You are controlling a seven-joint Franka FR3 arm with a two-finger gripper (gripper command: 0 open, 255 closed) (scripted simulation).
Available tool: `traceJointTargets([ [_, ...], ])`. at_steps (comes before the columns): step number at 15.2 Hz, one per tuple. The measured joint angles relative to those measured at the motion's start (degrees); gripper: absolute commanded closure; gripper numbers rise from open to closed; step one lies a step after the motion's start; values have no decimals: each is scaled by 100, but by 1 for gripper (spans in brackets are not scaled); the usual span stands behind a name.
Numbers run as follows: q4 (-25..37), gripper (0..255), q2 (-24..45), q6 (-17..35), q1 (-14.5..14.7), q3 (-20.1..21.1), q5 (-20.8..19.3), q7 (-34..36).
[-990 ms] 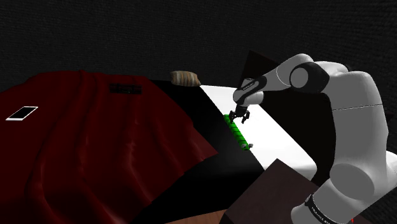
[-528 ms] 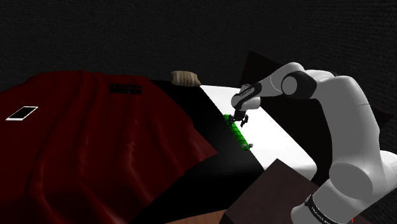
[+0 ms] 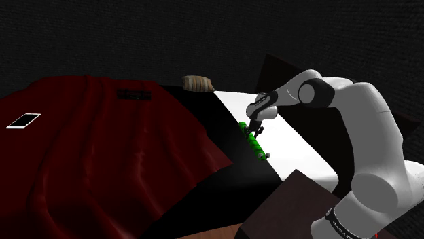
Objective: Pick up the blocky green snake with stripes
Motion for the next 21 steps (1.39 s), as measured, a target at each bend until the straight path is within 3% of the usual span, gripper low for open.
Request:
traceJointTargets([
  [7, 5, 255, -17, -26, 1, -2, -2, 0],
  [21, -201, 255, -806, -609, 73, -92, -85, 27],
])
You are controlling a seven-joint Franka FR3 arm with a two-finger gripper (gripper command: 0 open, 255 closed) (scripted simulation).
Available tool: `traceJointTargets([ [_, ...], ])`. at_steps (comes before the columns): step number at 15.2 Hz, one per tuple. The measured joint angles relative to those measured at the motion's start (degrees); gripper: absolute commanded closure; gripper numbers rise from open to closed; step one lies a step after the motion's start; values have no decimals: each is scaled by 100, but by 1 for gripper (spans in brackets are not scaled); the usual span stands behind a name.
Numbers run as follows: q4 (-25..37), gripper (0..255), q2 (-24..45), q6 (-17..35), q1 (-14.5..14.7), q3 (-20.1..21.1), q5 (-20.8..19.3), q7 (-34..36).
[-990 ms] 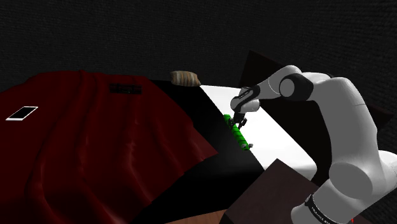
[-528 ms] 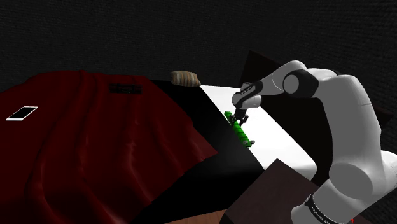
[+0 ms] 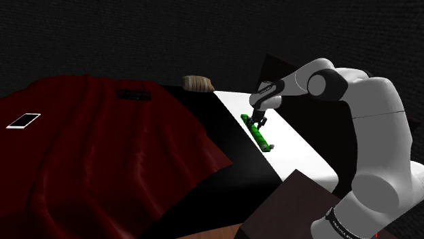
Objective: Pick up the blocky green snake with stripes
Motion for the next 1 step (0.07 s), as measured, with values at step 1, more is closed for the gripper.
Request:
traceJointTargets([
  [1, -36, 255, -50, -14, 4, -6, -4, 1],
])
